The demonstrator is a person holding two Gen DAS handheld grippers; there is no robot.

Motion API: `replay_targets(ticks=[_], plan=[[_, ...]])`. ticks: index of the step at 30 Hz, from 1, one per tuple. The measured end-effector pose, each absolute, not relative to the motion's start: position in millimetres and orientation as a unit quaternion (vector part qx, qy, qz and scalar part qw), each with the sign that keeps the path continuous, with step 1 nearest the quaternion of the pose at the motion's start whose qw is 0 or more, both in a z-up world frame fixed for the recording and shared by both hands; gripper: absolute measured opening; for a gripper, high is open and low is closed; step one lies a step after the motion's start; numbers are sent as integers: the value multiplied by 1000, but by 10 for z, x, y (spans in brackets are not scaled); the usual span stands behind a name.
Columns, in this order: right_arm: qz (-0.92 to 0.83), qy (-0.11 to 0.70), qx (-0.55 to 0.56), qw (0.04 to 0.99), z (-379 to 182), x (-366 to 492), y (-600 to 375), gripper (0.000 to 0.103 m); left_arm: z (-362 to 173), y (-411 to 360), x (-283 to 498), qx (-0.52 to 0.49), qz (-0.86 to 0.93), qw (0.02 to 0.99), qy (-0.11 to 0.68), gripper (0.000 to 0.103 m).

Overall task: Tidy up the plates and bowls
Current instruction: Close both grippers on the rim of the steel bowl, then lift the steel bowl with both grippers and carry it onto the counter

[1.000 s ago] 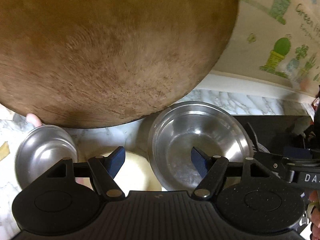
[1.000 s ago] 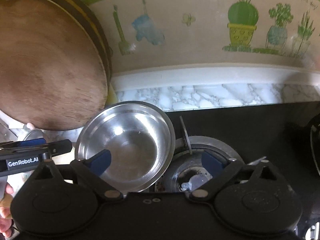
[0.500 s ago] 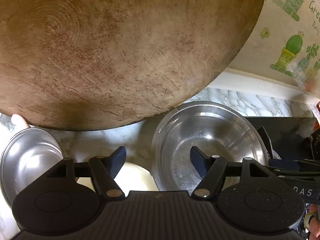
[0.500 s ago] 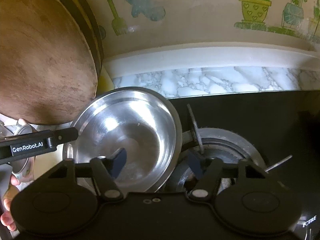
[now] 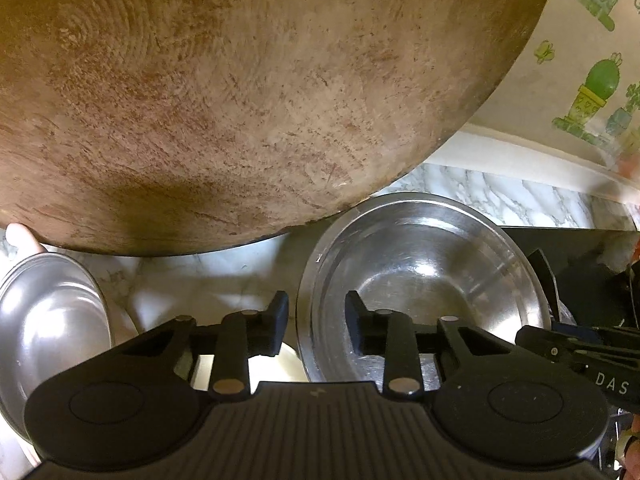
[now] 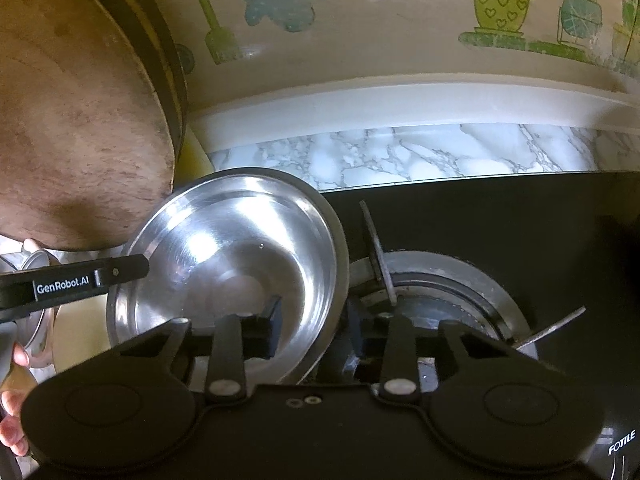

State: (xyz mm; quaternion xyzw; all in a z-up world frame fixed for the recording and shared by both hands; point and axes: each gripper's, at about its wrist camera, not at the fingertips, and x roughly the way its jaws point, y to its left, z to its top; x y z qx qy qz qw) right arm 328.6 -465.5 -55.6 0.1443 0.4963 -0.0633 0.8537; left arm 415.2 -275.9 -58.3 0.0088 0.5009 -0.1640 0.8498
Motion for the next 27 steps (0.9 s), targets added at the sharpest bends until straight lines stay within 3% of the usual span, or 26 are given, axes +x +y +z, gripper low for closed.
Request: replay_targets(ticks=[9, 27], plan=[[-74, 492, 143, 856, -570, 3252, -4678, 14, -611, -2770, 4153, 12, -146, 854, 499, 14], [-80, 470, 136, 869, -312, 3049, -4614, 14, -313, -2622, 3960, -16, -157, 858, 489, 12]])
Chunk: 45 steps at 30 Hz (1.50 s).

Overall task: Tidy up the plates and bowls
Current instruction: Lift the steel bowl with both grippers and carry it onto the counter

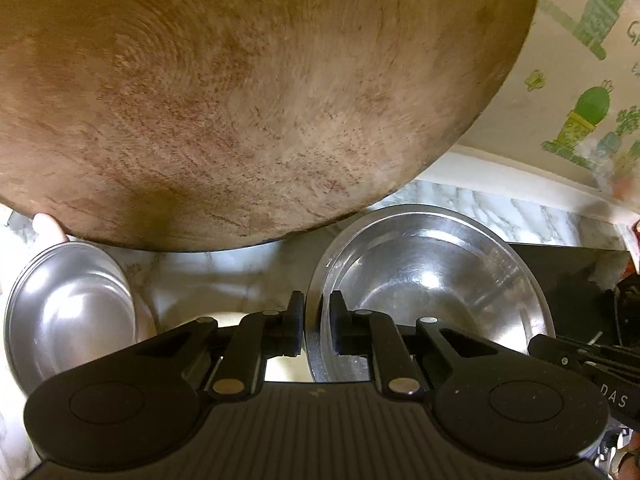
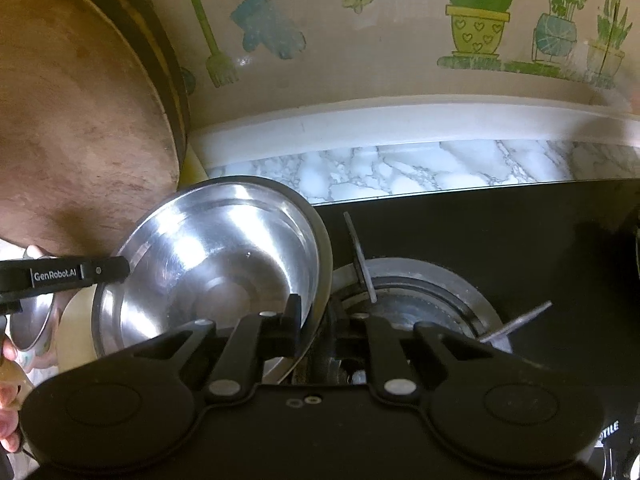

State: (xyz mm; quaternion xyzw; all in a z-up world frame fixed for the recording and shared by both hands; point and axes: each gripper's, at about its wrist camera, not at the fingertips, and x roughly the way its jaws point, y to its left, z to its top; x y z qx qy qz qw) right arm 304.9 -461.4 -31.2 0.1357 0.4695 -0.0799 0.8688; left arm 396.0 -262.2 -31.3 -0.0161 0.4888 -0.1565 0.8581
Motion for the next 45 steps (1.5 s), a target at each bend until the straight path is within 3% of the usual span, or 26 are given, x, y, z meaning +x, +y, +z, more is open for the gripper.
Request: replay_targets(ticks=[20, 45], plan=[[-38, 418, 135, 898, 351, 2363, -4223, 13, 400, -1834, 3097, -48, -135, 889, 435, 12], [88, 420, 94, 898, 490, 1906, -2420, 12, 586, 318, 1859, -113, -34, 901, 418, 12]])
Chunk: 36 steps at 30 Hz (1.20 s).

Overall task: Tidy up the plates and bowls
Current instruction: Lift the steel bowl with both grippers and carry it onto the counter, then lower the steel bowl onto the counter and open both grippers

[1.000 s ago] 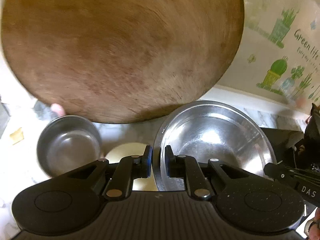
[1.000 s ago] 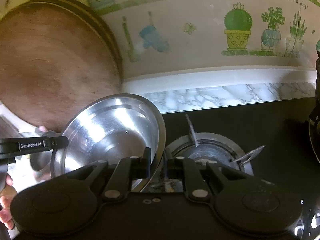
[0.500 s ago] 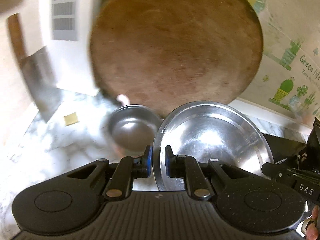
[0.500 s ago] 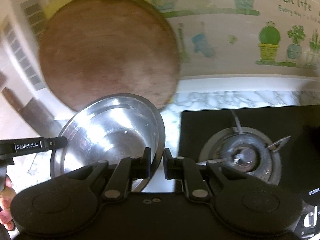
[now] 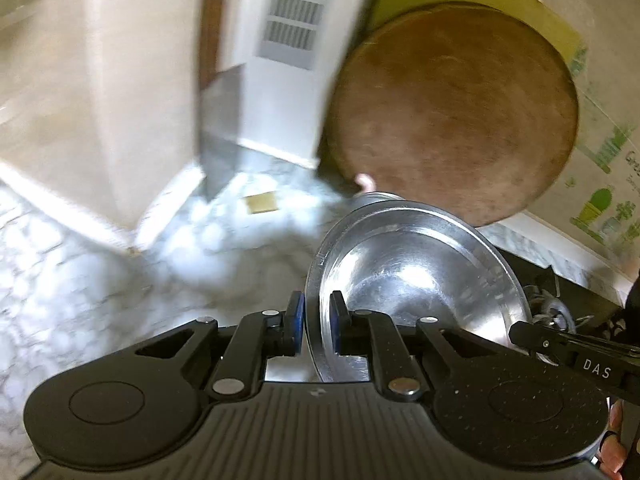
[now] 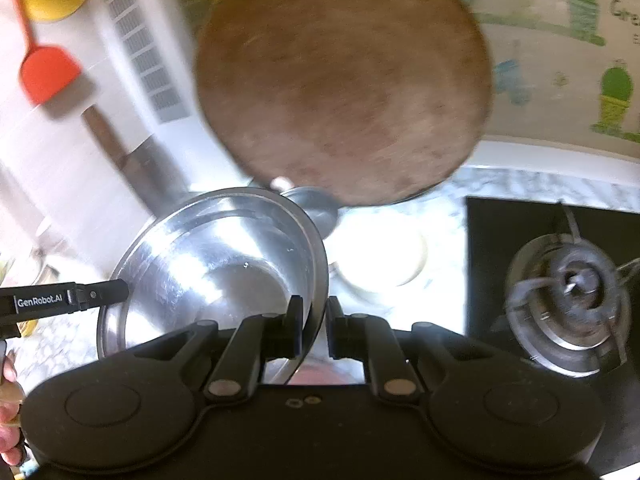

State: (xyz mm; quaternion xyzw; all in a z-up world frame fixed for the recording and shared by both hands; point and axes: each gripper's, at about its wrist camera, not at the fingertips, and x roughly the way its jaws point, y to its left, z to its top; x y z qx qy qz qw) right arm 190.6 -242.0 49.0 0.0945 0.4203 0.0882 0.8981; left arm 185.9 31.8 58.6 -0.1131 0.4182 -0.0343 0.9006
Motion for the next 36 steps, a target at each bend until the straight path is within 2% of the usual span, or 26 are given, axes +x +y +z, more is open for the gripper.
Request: replay_targets(ticks=[6, 17, 26, 36], plan=[[119, 433, 79, 890, 375, 1810, -1911, 12, 488, 790, 1640, -127, 2, 897, 424, 12], [156, 456, 41, 875, -68, 1671, -1163, 12, -27, 1469, 1306, -152, 46, 878, 451, 12], [160, 477, 7, 864, -498, 1628, -854, 13, -416, 1684, 1229, -161, 59, 868, 465, 12], [161, 488, -11, 858, -653, 1638, -742, 13, -588, 1719, 1278, -158, 61, 866, 470, 12]])
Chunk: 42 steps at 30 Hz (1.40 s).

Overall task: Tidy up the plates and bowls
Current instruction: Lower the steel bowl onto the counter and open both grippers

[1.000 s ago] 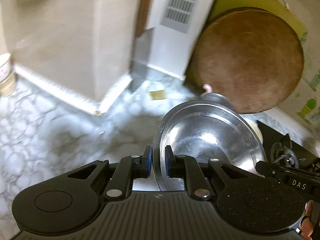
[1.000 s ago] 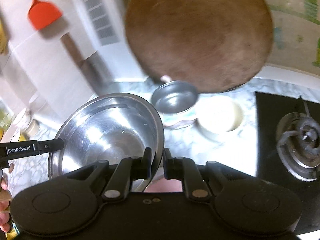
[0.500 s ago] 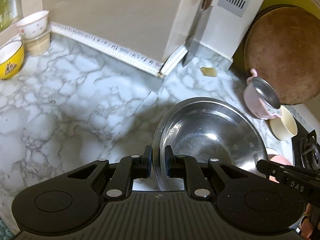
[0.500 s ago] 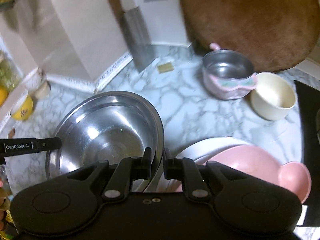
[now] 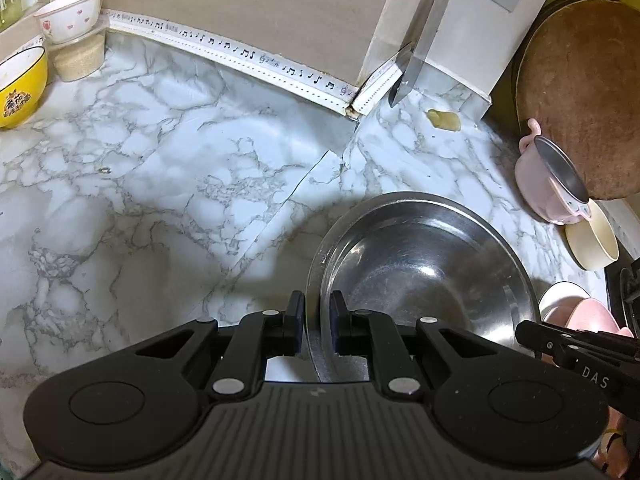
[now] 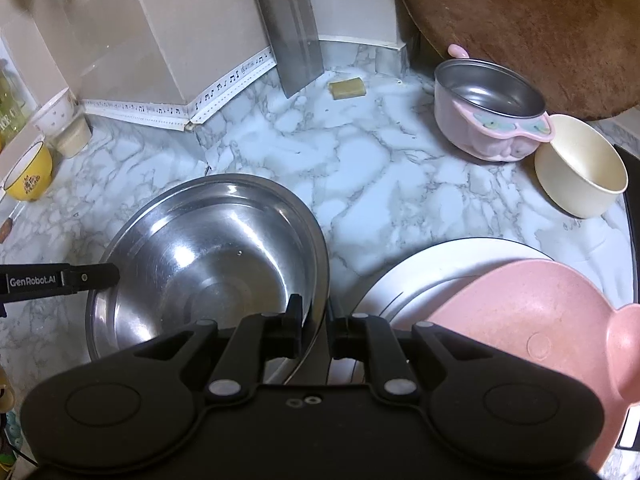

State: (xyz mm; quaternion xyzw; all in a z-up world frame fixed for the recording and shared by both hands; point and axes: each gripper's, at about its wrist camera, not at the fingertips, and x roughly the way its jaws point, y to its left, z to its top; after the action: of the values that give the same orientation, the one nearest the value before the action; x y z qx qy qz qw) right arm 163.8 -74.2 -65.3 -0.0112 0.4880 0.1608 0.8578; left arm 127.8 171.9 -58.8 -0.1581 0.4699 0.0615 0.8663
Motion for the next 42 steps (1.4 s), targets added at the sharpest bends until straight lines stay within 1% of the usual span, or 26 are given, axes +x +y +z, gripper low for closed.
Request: replay_targets(ticks=[8, 17, 28, 40, 42], plan=[[161, 493, -20, 855, -667, 1674, -725, 14, -576, 1703, 1304, -151, 60, 866, 473, 12], [166, 503, -22, 848, -651, 1680, -718, 22, -563, 1694, 1283, -149, 57, 864, 478, 12], [188, 492, -15, 850, -474, 1584, -764, 28, -367, 1670, 1147, -126, 62, 876, 461, 13], [231, 456, -17, 859, -60, 1408, -796, 41, 21, 1456, 977, -103, 30, 897, 430, 13], [237, 452, -11, 860, 0, 1389, -811, 48, 80, 1392, 963, -99, 24, 899, 426, 14]])
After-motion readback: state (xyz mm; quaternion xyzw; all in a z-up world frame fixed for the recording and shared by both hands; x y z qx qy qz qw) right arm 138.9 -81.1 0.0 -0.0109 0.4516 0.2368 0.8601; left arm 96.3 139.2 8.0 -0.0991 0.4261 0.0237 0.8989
